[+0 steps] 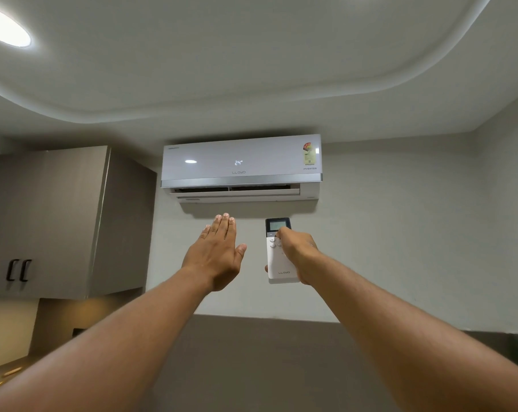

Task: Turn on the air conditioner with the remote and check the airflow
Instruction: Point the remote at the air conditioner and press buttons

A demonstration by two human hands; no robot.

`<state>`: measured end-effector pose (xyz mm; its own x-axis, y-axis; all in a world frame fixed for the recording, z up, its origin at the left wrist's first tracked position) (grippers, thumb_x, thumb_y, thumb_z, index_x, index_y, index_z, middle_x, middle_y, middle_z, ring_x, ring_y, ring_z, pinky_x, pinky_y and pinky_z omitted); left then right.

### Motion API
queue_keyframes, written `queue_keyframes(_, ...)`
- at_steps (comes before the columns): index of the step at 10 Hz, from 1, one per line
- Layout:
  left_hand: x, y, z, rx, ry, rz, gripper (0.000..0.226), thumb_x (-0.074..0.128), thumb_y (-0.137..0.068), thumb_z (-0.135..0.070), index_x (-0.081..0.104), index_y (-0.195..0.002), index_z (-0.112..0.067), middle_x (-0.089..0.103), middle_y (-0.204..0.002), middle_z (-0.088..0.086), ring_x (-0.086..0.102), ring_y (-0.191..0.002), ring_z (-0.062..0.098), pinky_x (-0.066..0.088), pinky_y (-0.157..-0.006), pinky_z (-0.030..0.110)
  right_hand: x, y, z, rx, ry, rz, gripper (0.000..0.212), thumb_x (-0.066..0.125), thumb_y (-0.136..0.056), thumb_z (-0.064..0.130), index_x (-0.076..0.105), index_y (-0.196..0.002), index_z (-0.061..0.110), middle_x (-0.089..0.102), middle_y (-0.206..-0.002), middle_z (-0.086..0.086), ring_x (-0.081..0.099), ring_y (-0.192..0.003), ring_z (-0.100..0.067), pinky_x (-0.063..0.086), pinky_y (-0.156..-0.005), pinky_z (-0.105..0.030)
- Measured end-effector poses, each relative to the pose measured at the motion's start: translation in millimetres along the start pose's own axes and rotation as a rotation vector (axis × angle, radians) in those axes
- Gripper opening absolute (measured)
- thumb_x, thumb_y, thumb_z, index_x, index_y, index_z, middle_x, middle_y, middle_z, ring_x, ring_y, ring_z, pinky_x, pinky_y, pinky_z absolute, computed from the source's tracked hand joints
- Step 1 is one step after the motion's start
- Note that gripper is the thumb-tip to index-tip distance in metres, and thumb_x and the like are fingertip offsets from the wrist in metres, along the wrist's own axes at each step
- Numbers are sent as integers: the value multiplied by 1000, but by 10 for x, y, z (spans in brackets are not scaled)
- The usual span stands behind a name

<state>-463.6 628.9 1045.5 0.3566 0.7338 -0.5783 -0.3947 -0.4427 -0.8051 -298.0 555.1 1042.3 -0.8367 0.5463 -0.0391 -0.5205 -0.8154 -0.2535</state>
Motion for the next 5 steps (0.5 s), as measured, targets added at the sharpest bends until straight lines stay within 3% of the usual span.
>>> queue_keyframes(5,-39,-18,-71,3,-7,0,67,14,-99,-47,-3,-153,-10,-7,-162,8,-7,-148,21,0,-118,36,-95,3,-2,-3,-12,-7,17,53,-98,27,56,-85,17,78,-126,-21,79,-116,-44,62,-107,-53)
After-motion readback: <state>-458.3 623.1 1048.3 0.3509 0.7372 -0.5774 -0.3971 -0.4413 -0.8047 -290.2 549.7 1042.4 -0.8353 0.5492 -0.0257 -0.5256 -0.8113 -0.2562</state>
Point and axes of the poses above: each hand's wrist, its own y-axis away from the middle knuckle, its own x-axis out of the palm, z = x × y, the point moved 5 cm from there along -y, towards the middle knuckle
